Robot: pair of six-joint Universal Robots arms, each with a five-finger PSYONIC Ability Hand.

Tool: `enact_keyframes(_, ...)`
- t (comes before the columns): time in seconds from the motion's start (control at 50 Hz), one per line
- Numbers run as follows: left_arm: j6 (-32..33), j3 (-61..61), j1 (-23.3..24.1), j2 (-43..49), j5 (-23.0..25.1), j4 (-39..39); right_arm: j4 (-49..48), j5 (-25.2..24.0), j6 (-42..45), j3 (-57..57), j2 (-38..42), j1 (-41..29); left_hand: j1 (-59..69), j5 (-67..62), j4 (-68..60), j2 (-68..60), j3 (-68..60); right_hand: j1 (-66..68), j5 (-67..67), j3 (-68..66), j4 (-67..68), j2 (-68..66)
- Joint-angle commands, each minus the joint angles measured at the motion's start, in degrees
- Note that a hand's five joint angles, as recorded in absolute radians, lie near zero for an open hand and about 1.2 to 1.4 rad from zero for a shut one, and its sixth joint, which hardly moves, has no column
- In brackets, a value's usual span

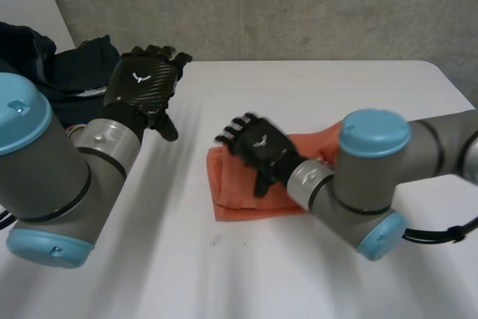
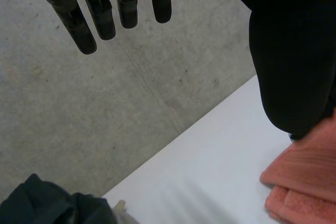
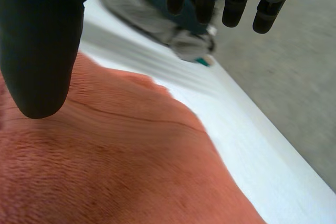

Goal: Fold the laundry.

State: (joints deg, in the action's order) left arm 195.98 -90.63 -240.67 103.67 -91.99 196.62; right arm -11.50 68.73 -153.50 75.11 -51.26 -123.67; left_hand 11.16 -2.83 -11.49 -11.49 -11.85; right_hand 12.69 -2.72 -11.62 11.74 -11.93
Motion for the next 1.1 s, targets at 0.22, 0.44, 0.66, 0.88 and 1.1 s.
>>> enact_keyframes(0.22, -2.09, 7.05, 5.91, 7.07, -0.30, -0.88, 12.90, 7.73, -9.29, 4.60, -9.04, 18.89, -0.78, 2.45, 1.11, 1.11, 1.46, 15.38, -15.35, -16.45, 16.33, -16.14)
enact_keyframes(0.44, -2.18, 5.29, 5.83, 7.86, -0.21, -0.88, 5.18, 3.53, -2.07, 14.45, -8.33, 27.69, -0.78, 2.45, 1.11, 1.11, 1.46, 20.44, -20.40, -21.51, 21.39, -21.19)
enact_keyframes(0.66, -2.27, 4.50, 5.74, 8.04, -0.12, -0.97, 2.71, -1.14, -0.84, 13.05, -3.94, 27.78, -0.78, 2.45, 1.11, 1.11, 1.46, 60.14, -60.10, -61.21, 61.09, -60.90)
enact_keyframes(0.88, -2.18, 2.30, 5.39, 7.33, 0.23, -0.88, 2.80, 0.62, 1.01, 15.41, -5.08, 28.04, -0.78, 2.45, 1.11, 1.11, 1.46, 27.68, -27.64, -28.74, 28.62, -28.43)
enact_keyframes(1.1, -2.18, 2.13, 5.56, 7.07, 0.32, -0.97, 2.80, 0.18, 1.10, 18.49, -7.89, 29.00, -0.94, 2.62, 1.27, 1.27, 1.63, 26.67, -26.63, -27.74, 27.62, -27.43)
